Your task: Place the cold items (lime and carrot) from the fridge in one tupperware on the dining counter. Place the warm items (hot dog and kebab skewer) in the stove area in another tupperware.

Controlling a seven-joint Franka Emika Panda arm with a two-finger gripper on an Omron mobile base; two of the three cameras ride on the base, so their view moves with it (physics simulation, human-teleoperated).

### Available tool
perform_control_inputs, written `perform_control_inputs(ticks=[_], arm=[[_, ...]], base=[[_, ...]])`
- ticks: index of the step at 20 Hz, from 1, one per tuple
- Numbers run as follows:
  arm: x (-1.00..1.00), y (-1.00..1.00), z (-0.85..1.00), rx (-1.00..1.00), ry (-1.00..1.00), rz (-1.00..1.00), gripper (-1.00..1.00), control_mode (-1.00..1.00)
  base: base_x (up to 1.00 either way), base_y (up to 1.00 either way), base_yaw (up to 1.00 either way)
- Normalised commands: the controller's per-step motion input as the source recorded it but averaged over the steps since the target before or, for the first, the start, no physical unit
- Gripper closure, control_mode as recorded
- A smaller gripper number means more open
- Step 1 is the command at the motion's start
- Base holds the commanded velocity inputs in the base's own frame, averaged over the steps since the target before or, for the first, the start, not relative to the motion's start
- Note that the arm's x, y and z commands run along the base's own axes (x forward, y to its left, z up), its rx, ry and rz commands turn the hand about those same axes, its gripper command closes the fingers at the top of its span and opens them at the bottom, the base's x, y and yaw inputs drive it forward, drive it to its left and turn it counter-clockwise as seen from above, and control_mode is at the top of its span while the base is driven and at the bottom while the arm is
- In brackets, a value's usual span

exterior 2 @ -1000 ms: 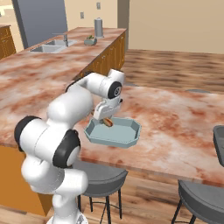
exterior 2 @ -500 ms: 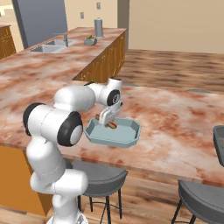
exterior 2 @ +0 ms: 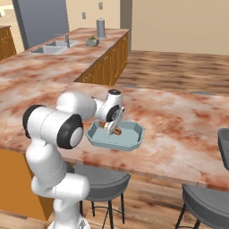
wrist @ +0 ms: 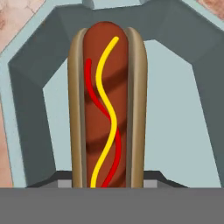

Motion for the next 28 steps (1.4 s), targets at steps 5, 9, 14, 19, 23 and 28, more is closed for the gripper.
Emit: perform_control_inputs(ticks=[5,9,14,19,23,28], arm=[[0.0,0.0,-0.29,-0.03,-0.21,0.01,1.0,-1.0],[0.16,0.0,-0.05,-0.05,0.09,0.04,1.0,-1.0],[0.21,0.0,0.0,-0.03,0.26,0.03,1.0,-1.0],[0.22,-0.03,0.0,0.0,0.19,0.07,1.0,-1.0],[0.01,-0.03,-0.01,0.0,-0.01,0.01,1.0,-1.0],[0.0,-0.02,-0.09,0.0,-0.12,0.0,1.0,-1.0]], base=[[0.0,0.0,0.0],[0.0,0.0,0.0],[0.0,0.0,0.0],[0.0,0.0,0.0],[0.0,0.0,0.0],[0.0,0.0,0.0]])
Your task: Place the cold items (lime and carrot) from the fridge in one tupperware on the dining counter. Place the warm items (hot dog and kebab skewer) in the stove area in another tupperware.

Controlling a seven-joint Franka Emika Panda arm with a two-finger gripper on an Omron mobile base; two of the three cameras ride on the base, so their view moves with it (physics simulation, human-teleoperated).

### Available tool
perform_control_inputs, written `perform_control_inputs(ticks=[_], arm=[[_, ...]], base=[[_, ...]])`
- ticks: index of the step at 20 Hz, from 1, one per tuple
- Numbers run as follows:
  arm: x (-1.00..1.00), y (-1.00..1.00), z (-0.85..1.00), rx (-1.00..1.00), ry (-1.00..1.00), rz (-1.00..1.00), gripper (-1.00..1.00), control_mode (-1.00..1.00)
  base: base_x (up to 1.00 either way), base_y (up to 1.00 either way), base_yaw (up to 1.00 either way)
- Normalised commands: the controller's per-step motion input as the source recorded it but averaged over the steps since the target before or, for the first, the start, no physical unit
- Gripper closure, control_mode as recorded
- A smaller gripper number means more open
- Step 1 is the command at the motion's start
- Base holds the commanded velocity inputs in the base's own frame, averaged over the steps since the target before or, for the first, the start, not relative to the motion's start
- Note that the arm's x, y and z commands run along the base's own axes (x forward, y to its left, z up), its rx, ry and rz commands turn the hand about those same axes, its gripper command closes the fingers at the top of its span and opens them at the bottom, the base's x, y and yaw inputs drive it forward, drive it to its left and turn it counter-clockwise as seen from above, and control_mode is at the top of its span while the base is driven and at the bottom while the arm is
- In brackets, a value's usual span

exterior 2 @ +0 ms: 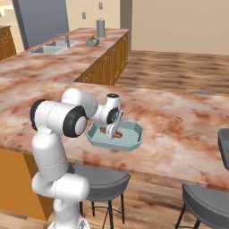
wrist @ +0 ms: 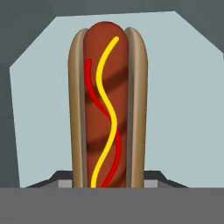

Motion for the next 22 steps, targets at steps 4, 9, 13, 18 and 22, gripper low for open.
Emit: perform_control_inputs(ticks=[4,9,13,18,22], arm=[[0.0,0.0,-0.18,0.0,-0.12,0.0,-1.0,-1.0],[-0.05,0.0,-0.08,0.0,-0.03,0.0,-1.0,-1.0],[-0.04,0.0,0.05,0.0,0.0,-0.06,-1.0,-1.0],[-0.15,0.0,0.49,0.0,0.0,-0.05,-1.0,-1.0],[-0.43,0.07,0.78,0.0,-0.01,-0.07,-1.0,-1.0]], base=[[0.0,0.0,0.0],[0.0,0.0,0.0],[0.0,0.0,0.0],[0.0,0.0,0.0],[0.0,0.0,0.0]])
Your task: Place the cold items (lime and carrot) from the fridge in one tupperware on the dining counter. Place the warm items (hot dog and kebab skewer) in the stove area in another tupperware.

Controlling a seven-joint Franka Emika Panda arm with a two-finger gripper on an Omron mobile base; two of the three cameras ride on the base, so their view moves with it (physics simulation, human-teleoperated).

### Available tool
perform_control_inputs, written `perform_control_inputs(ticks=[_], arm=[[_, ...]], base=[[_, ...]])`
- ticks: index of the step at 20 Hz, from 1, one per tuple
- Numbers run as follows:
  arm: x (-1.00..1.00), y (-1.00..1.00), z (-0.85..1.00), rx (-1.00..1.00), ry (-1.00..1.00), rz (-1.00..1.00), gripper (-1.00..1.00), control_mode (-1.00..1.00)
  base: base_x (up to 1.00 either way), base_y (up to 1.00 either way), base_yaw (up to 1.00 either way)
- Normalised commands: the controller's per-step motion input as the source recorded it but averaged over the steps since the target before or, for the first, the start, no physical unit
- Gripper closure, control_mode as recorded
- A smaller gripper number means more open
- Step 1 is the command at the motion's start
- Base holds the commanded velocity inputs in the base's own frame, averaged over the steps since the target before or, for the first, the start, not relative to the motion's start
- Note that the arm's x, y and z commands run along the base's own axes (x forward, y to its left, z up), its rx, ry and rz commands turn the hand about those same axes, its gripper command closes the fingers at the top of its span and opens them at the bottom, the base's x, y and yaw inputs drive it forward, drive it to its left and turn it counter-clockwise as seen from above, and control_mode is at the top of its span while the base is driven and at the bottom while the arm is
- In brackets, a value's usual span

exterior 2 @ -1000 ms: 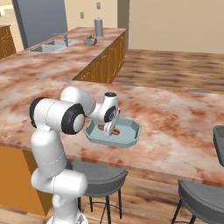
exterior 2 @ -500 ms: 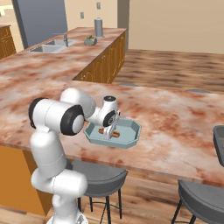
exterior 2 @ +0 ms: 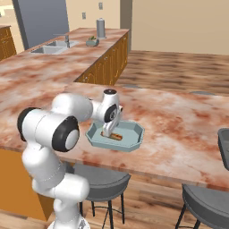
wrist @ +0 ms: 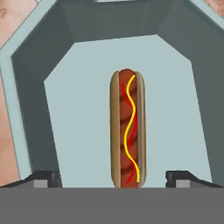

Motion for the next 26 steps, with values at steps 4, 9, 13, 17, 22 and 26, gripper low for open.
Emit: perform_control_inputs(ticks=[4,9,13,17,22,26], arm=[[-0.69,0.13,0.67,0.0,-0.12,-0.16,-1.0,-1.0],[-0.91,0.49,0.24,0.0,-0.02,-0.59,-1.0,-1.0],[-0.95,0.52,0.06,0.06,-0.08,-0.76,-1.0,-1.0],[-0.98,0.07,0.42,0.28,0.0,-0.49,-1.0,-1.0],[-0.99,0.03,0.46,0.32,-0.03,-0.44,-1.0,-1.0],[-1.0,0.22,0.43,0.12,-0.39,-0.41,-1.0,-1.0]], base=[[0.0,0.0,0.0],[0.0,0.0,0.0],[0.0,0.0,0.0],[0.0,0.0,0.0],[0.0,0.0,0.0],[0.0,0.0,0.0]])
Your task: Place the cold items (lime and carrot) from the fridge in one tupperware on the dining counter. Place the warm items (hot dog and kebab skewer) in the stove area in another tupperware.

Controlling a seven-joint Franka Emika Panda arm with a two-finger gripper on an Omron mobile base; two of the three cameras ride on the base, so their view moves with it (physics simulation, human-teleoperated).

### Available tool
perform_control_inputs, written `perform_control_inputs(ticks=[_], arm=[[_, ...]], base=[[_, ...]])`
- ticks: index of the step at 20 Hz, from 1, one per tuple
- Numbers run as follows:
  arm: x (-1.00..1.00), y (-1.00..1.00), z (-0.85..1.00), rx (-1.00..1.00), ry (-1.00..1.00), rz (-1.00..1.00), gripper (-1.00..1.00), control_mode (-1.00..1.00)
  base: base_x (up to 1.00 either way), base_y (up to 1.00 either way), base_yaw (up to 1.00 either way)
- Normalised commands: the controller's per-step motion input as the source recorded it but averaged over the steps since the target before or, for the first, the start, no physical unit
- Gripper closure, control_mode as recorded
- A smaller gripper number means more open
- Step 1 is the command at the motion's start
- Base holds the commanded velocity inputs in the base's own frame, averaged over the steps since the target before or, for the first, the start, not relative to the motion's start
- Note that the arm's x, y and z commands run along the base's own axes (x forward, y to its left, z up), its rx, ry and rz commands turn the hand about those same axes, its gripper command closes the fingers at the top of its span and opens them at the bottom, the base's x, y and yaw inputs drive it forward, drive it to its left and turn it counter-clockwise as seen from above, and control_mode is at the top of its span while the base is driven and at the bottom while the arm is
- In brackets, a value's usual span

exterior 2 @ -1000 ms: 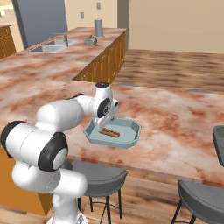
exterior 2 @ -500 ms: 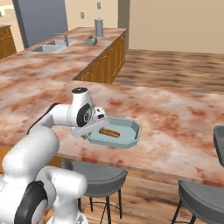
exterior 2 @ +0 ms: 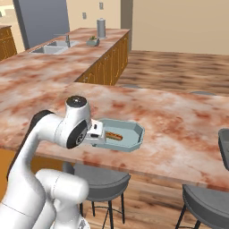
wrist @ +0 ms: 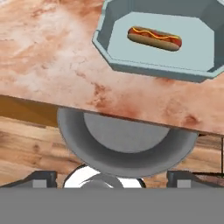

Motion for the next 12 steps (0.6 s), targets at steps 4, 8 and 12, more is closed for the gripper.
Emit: perform_control_inputs(ticks=[4,8,12], arm=[[-0.92,0.48,0.53,0.0,-0.38,-0.5,-1.0,-1.0],[-0.64,0.57,0.39,-0.03,-0.14,-0.45,-1.0,-1.0],[-0.41,0.29,0.11,-0.04,-0.07,-0.11,-1.0,-1.0]], base=[[0.0,0.0,0.0],[0.0,0.0,0.0],[0.0,0.0,0.0]])
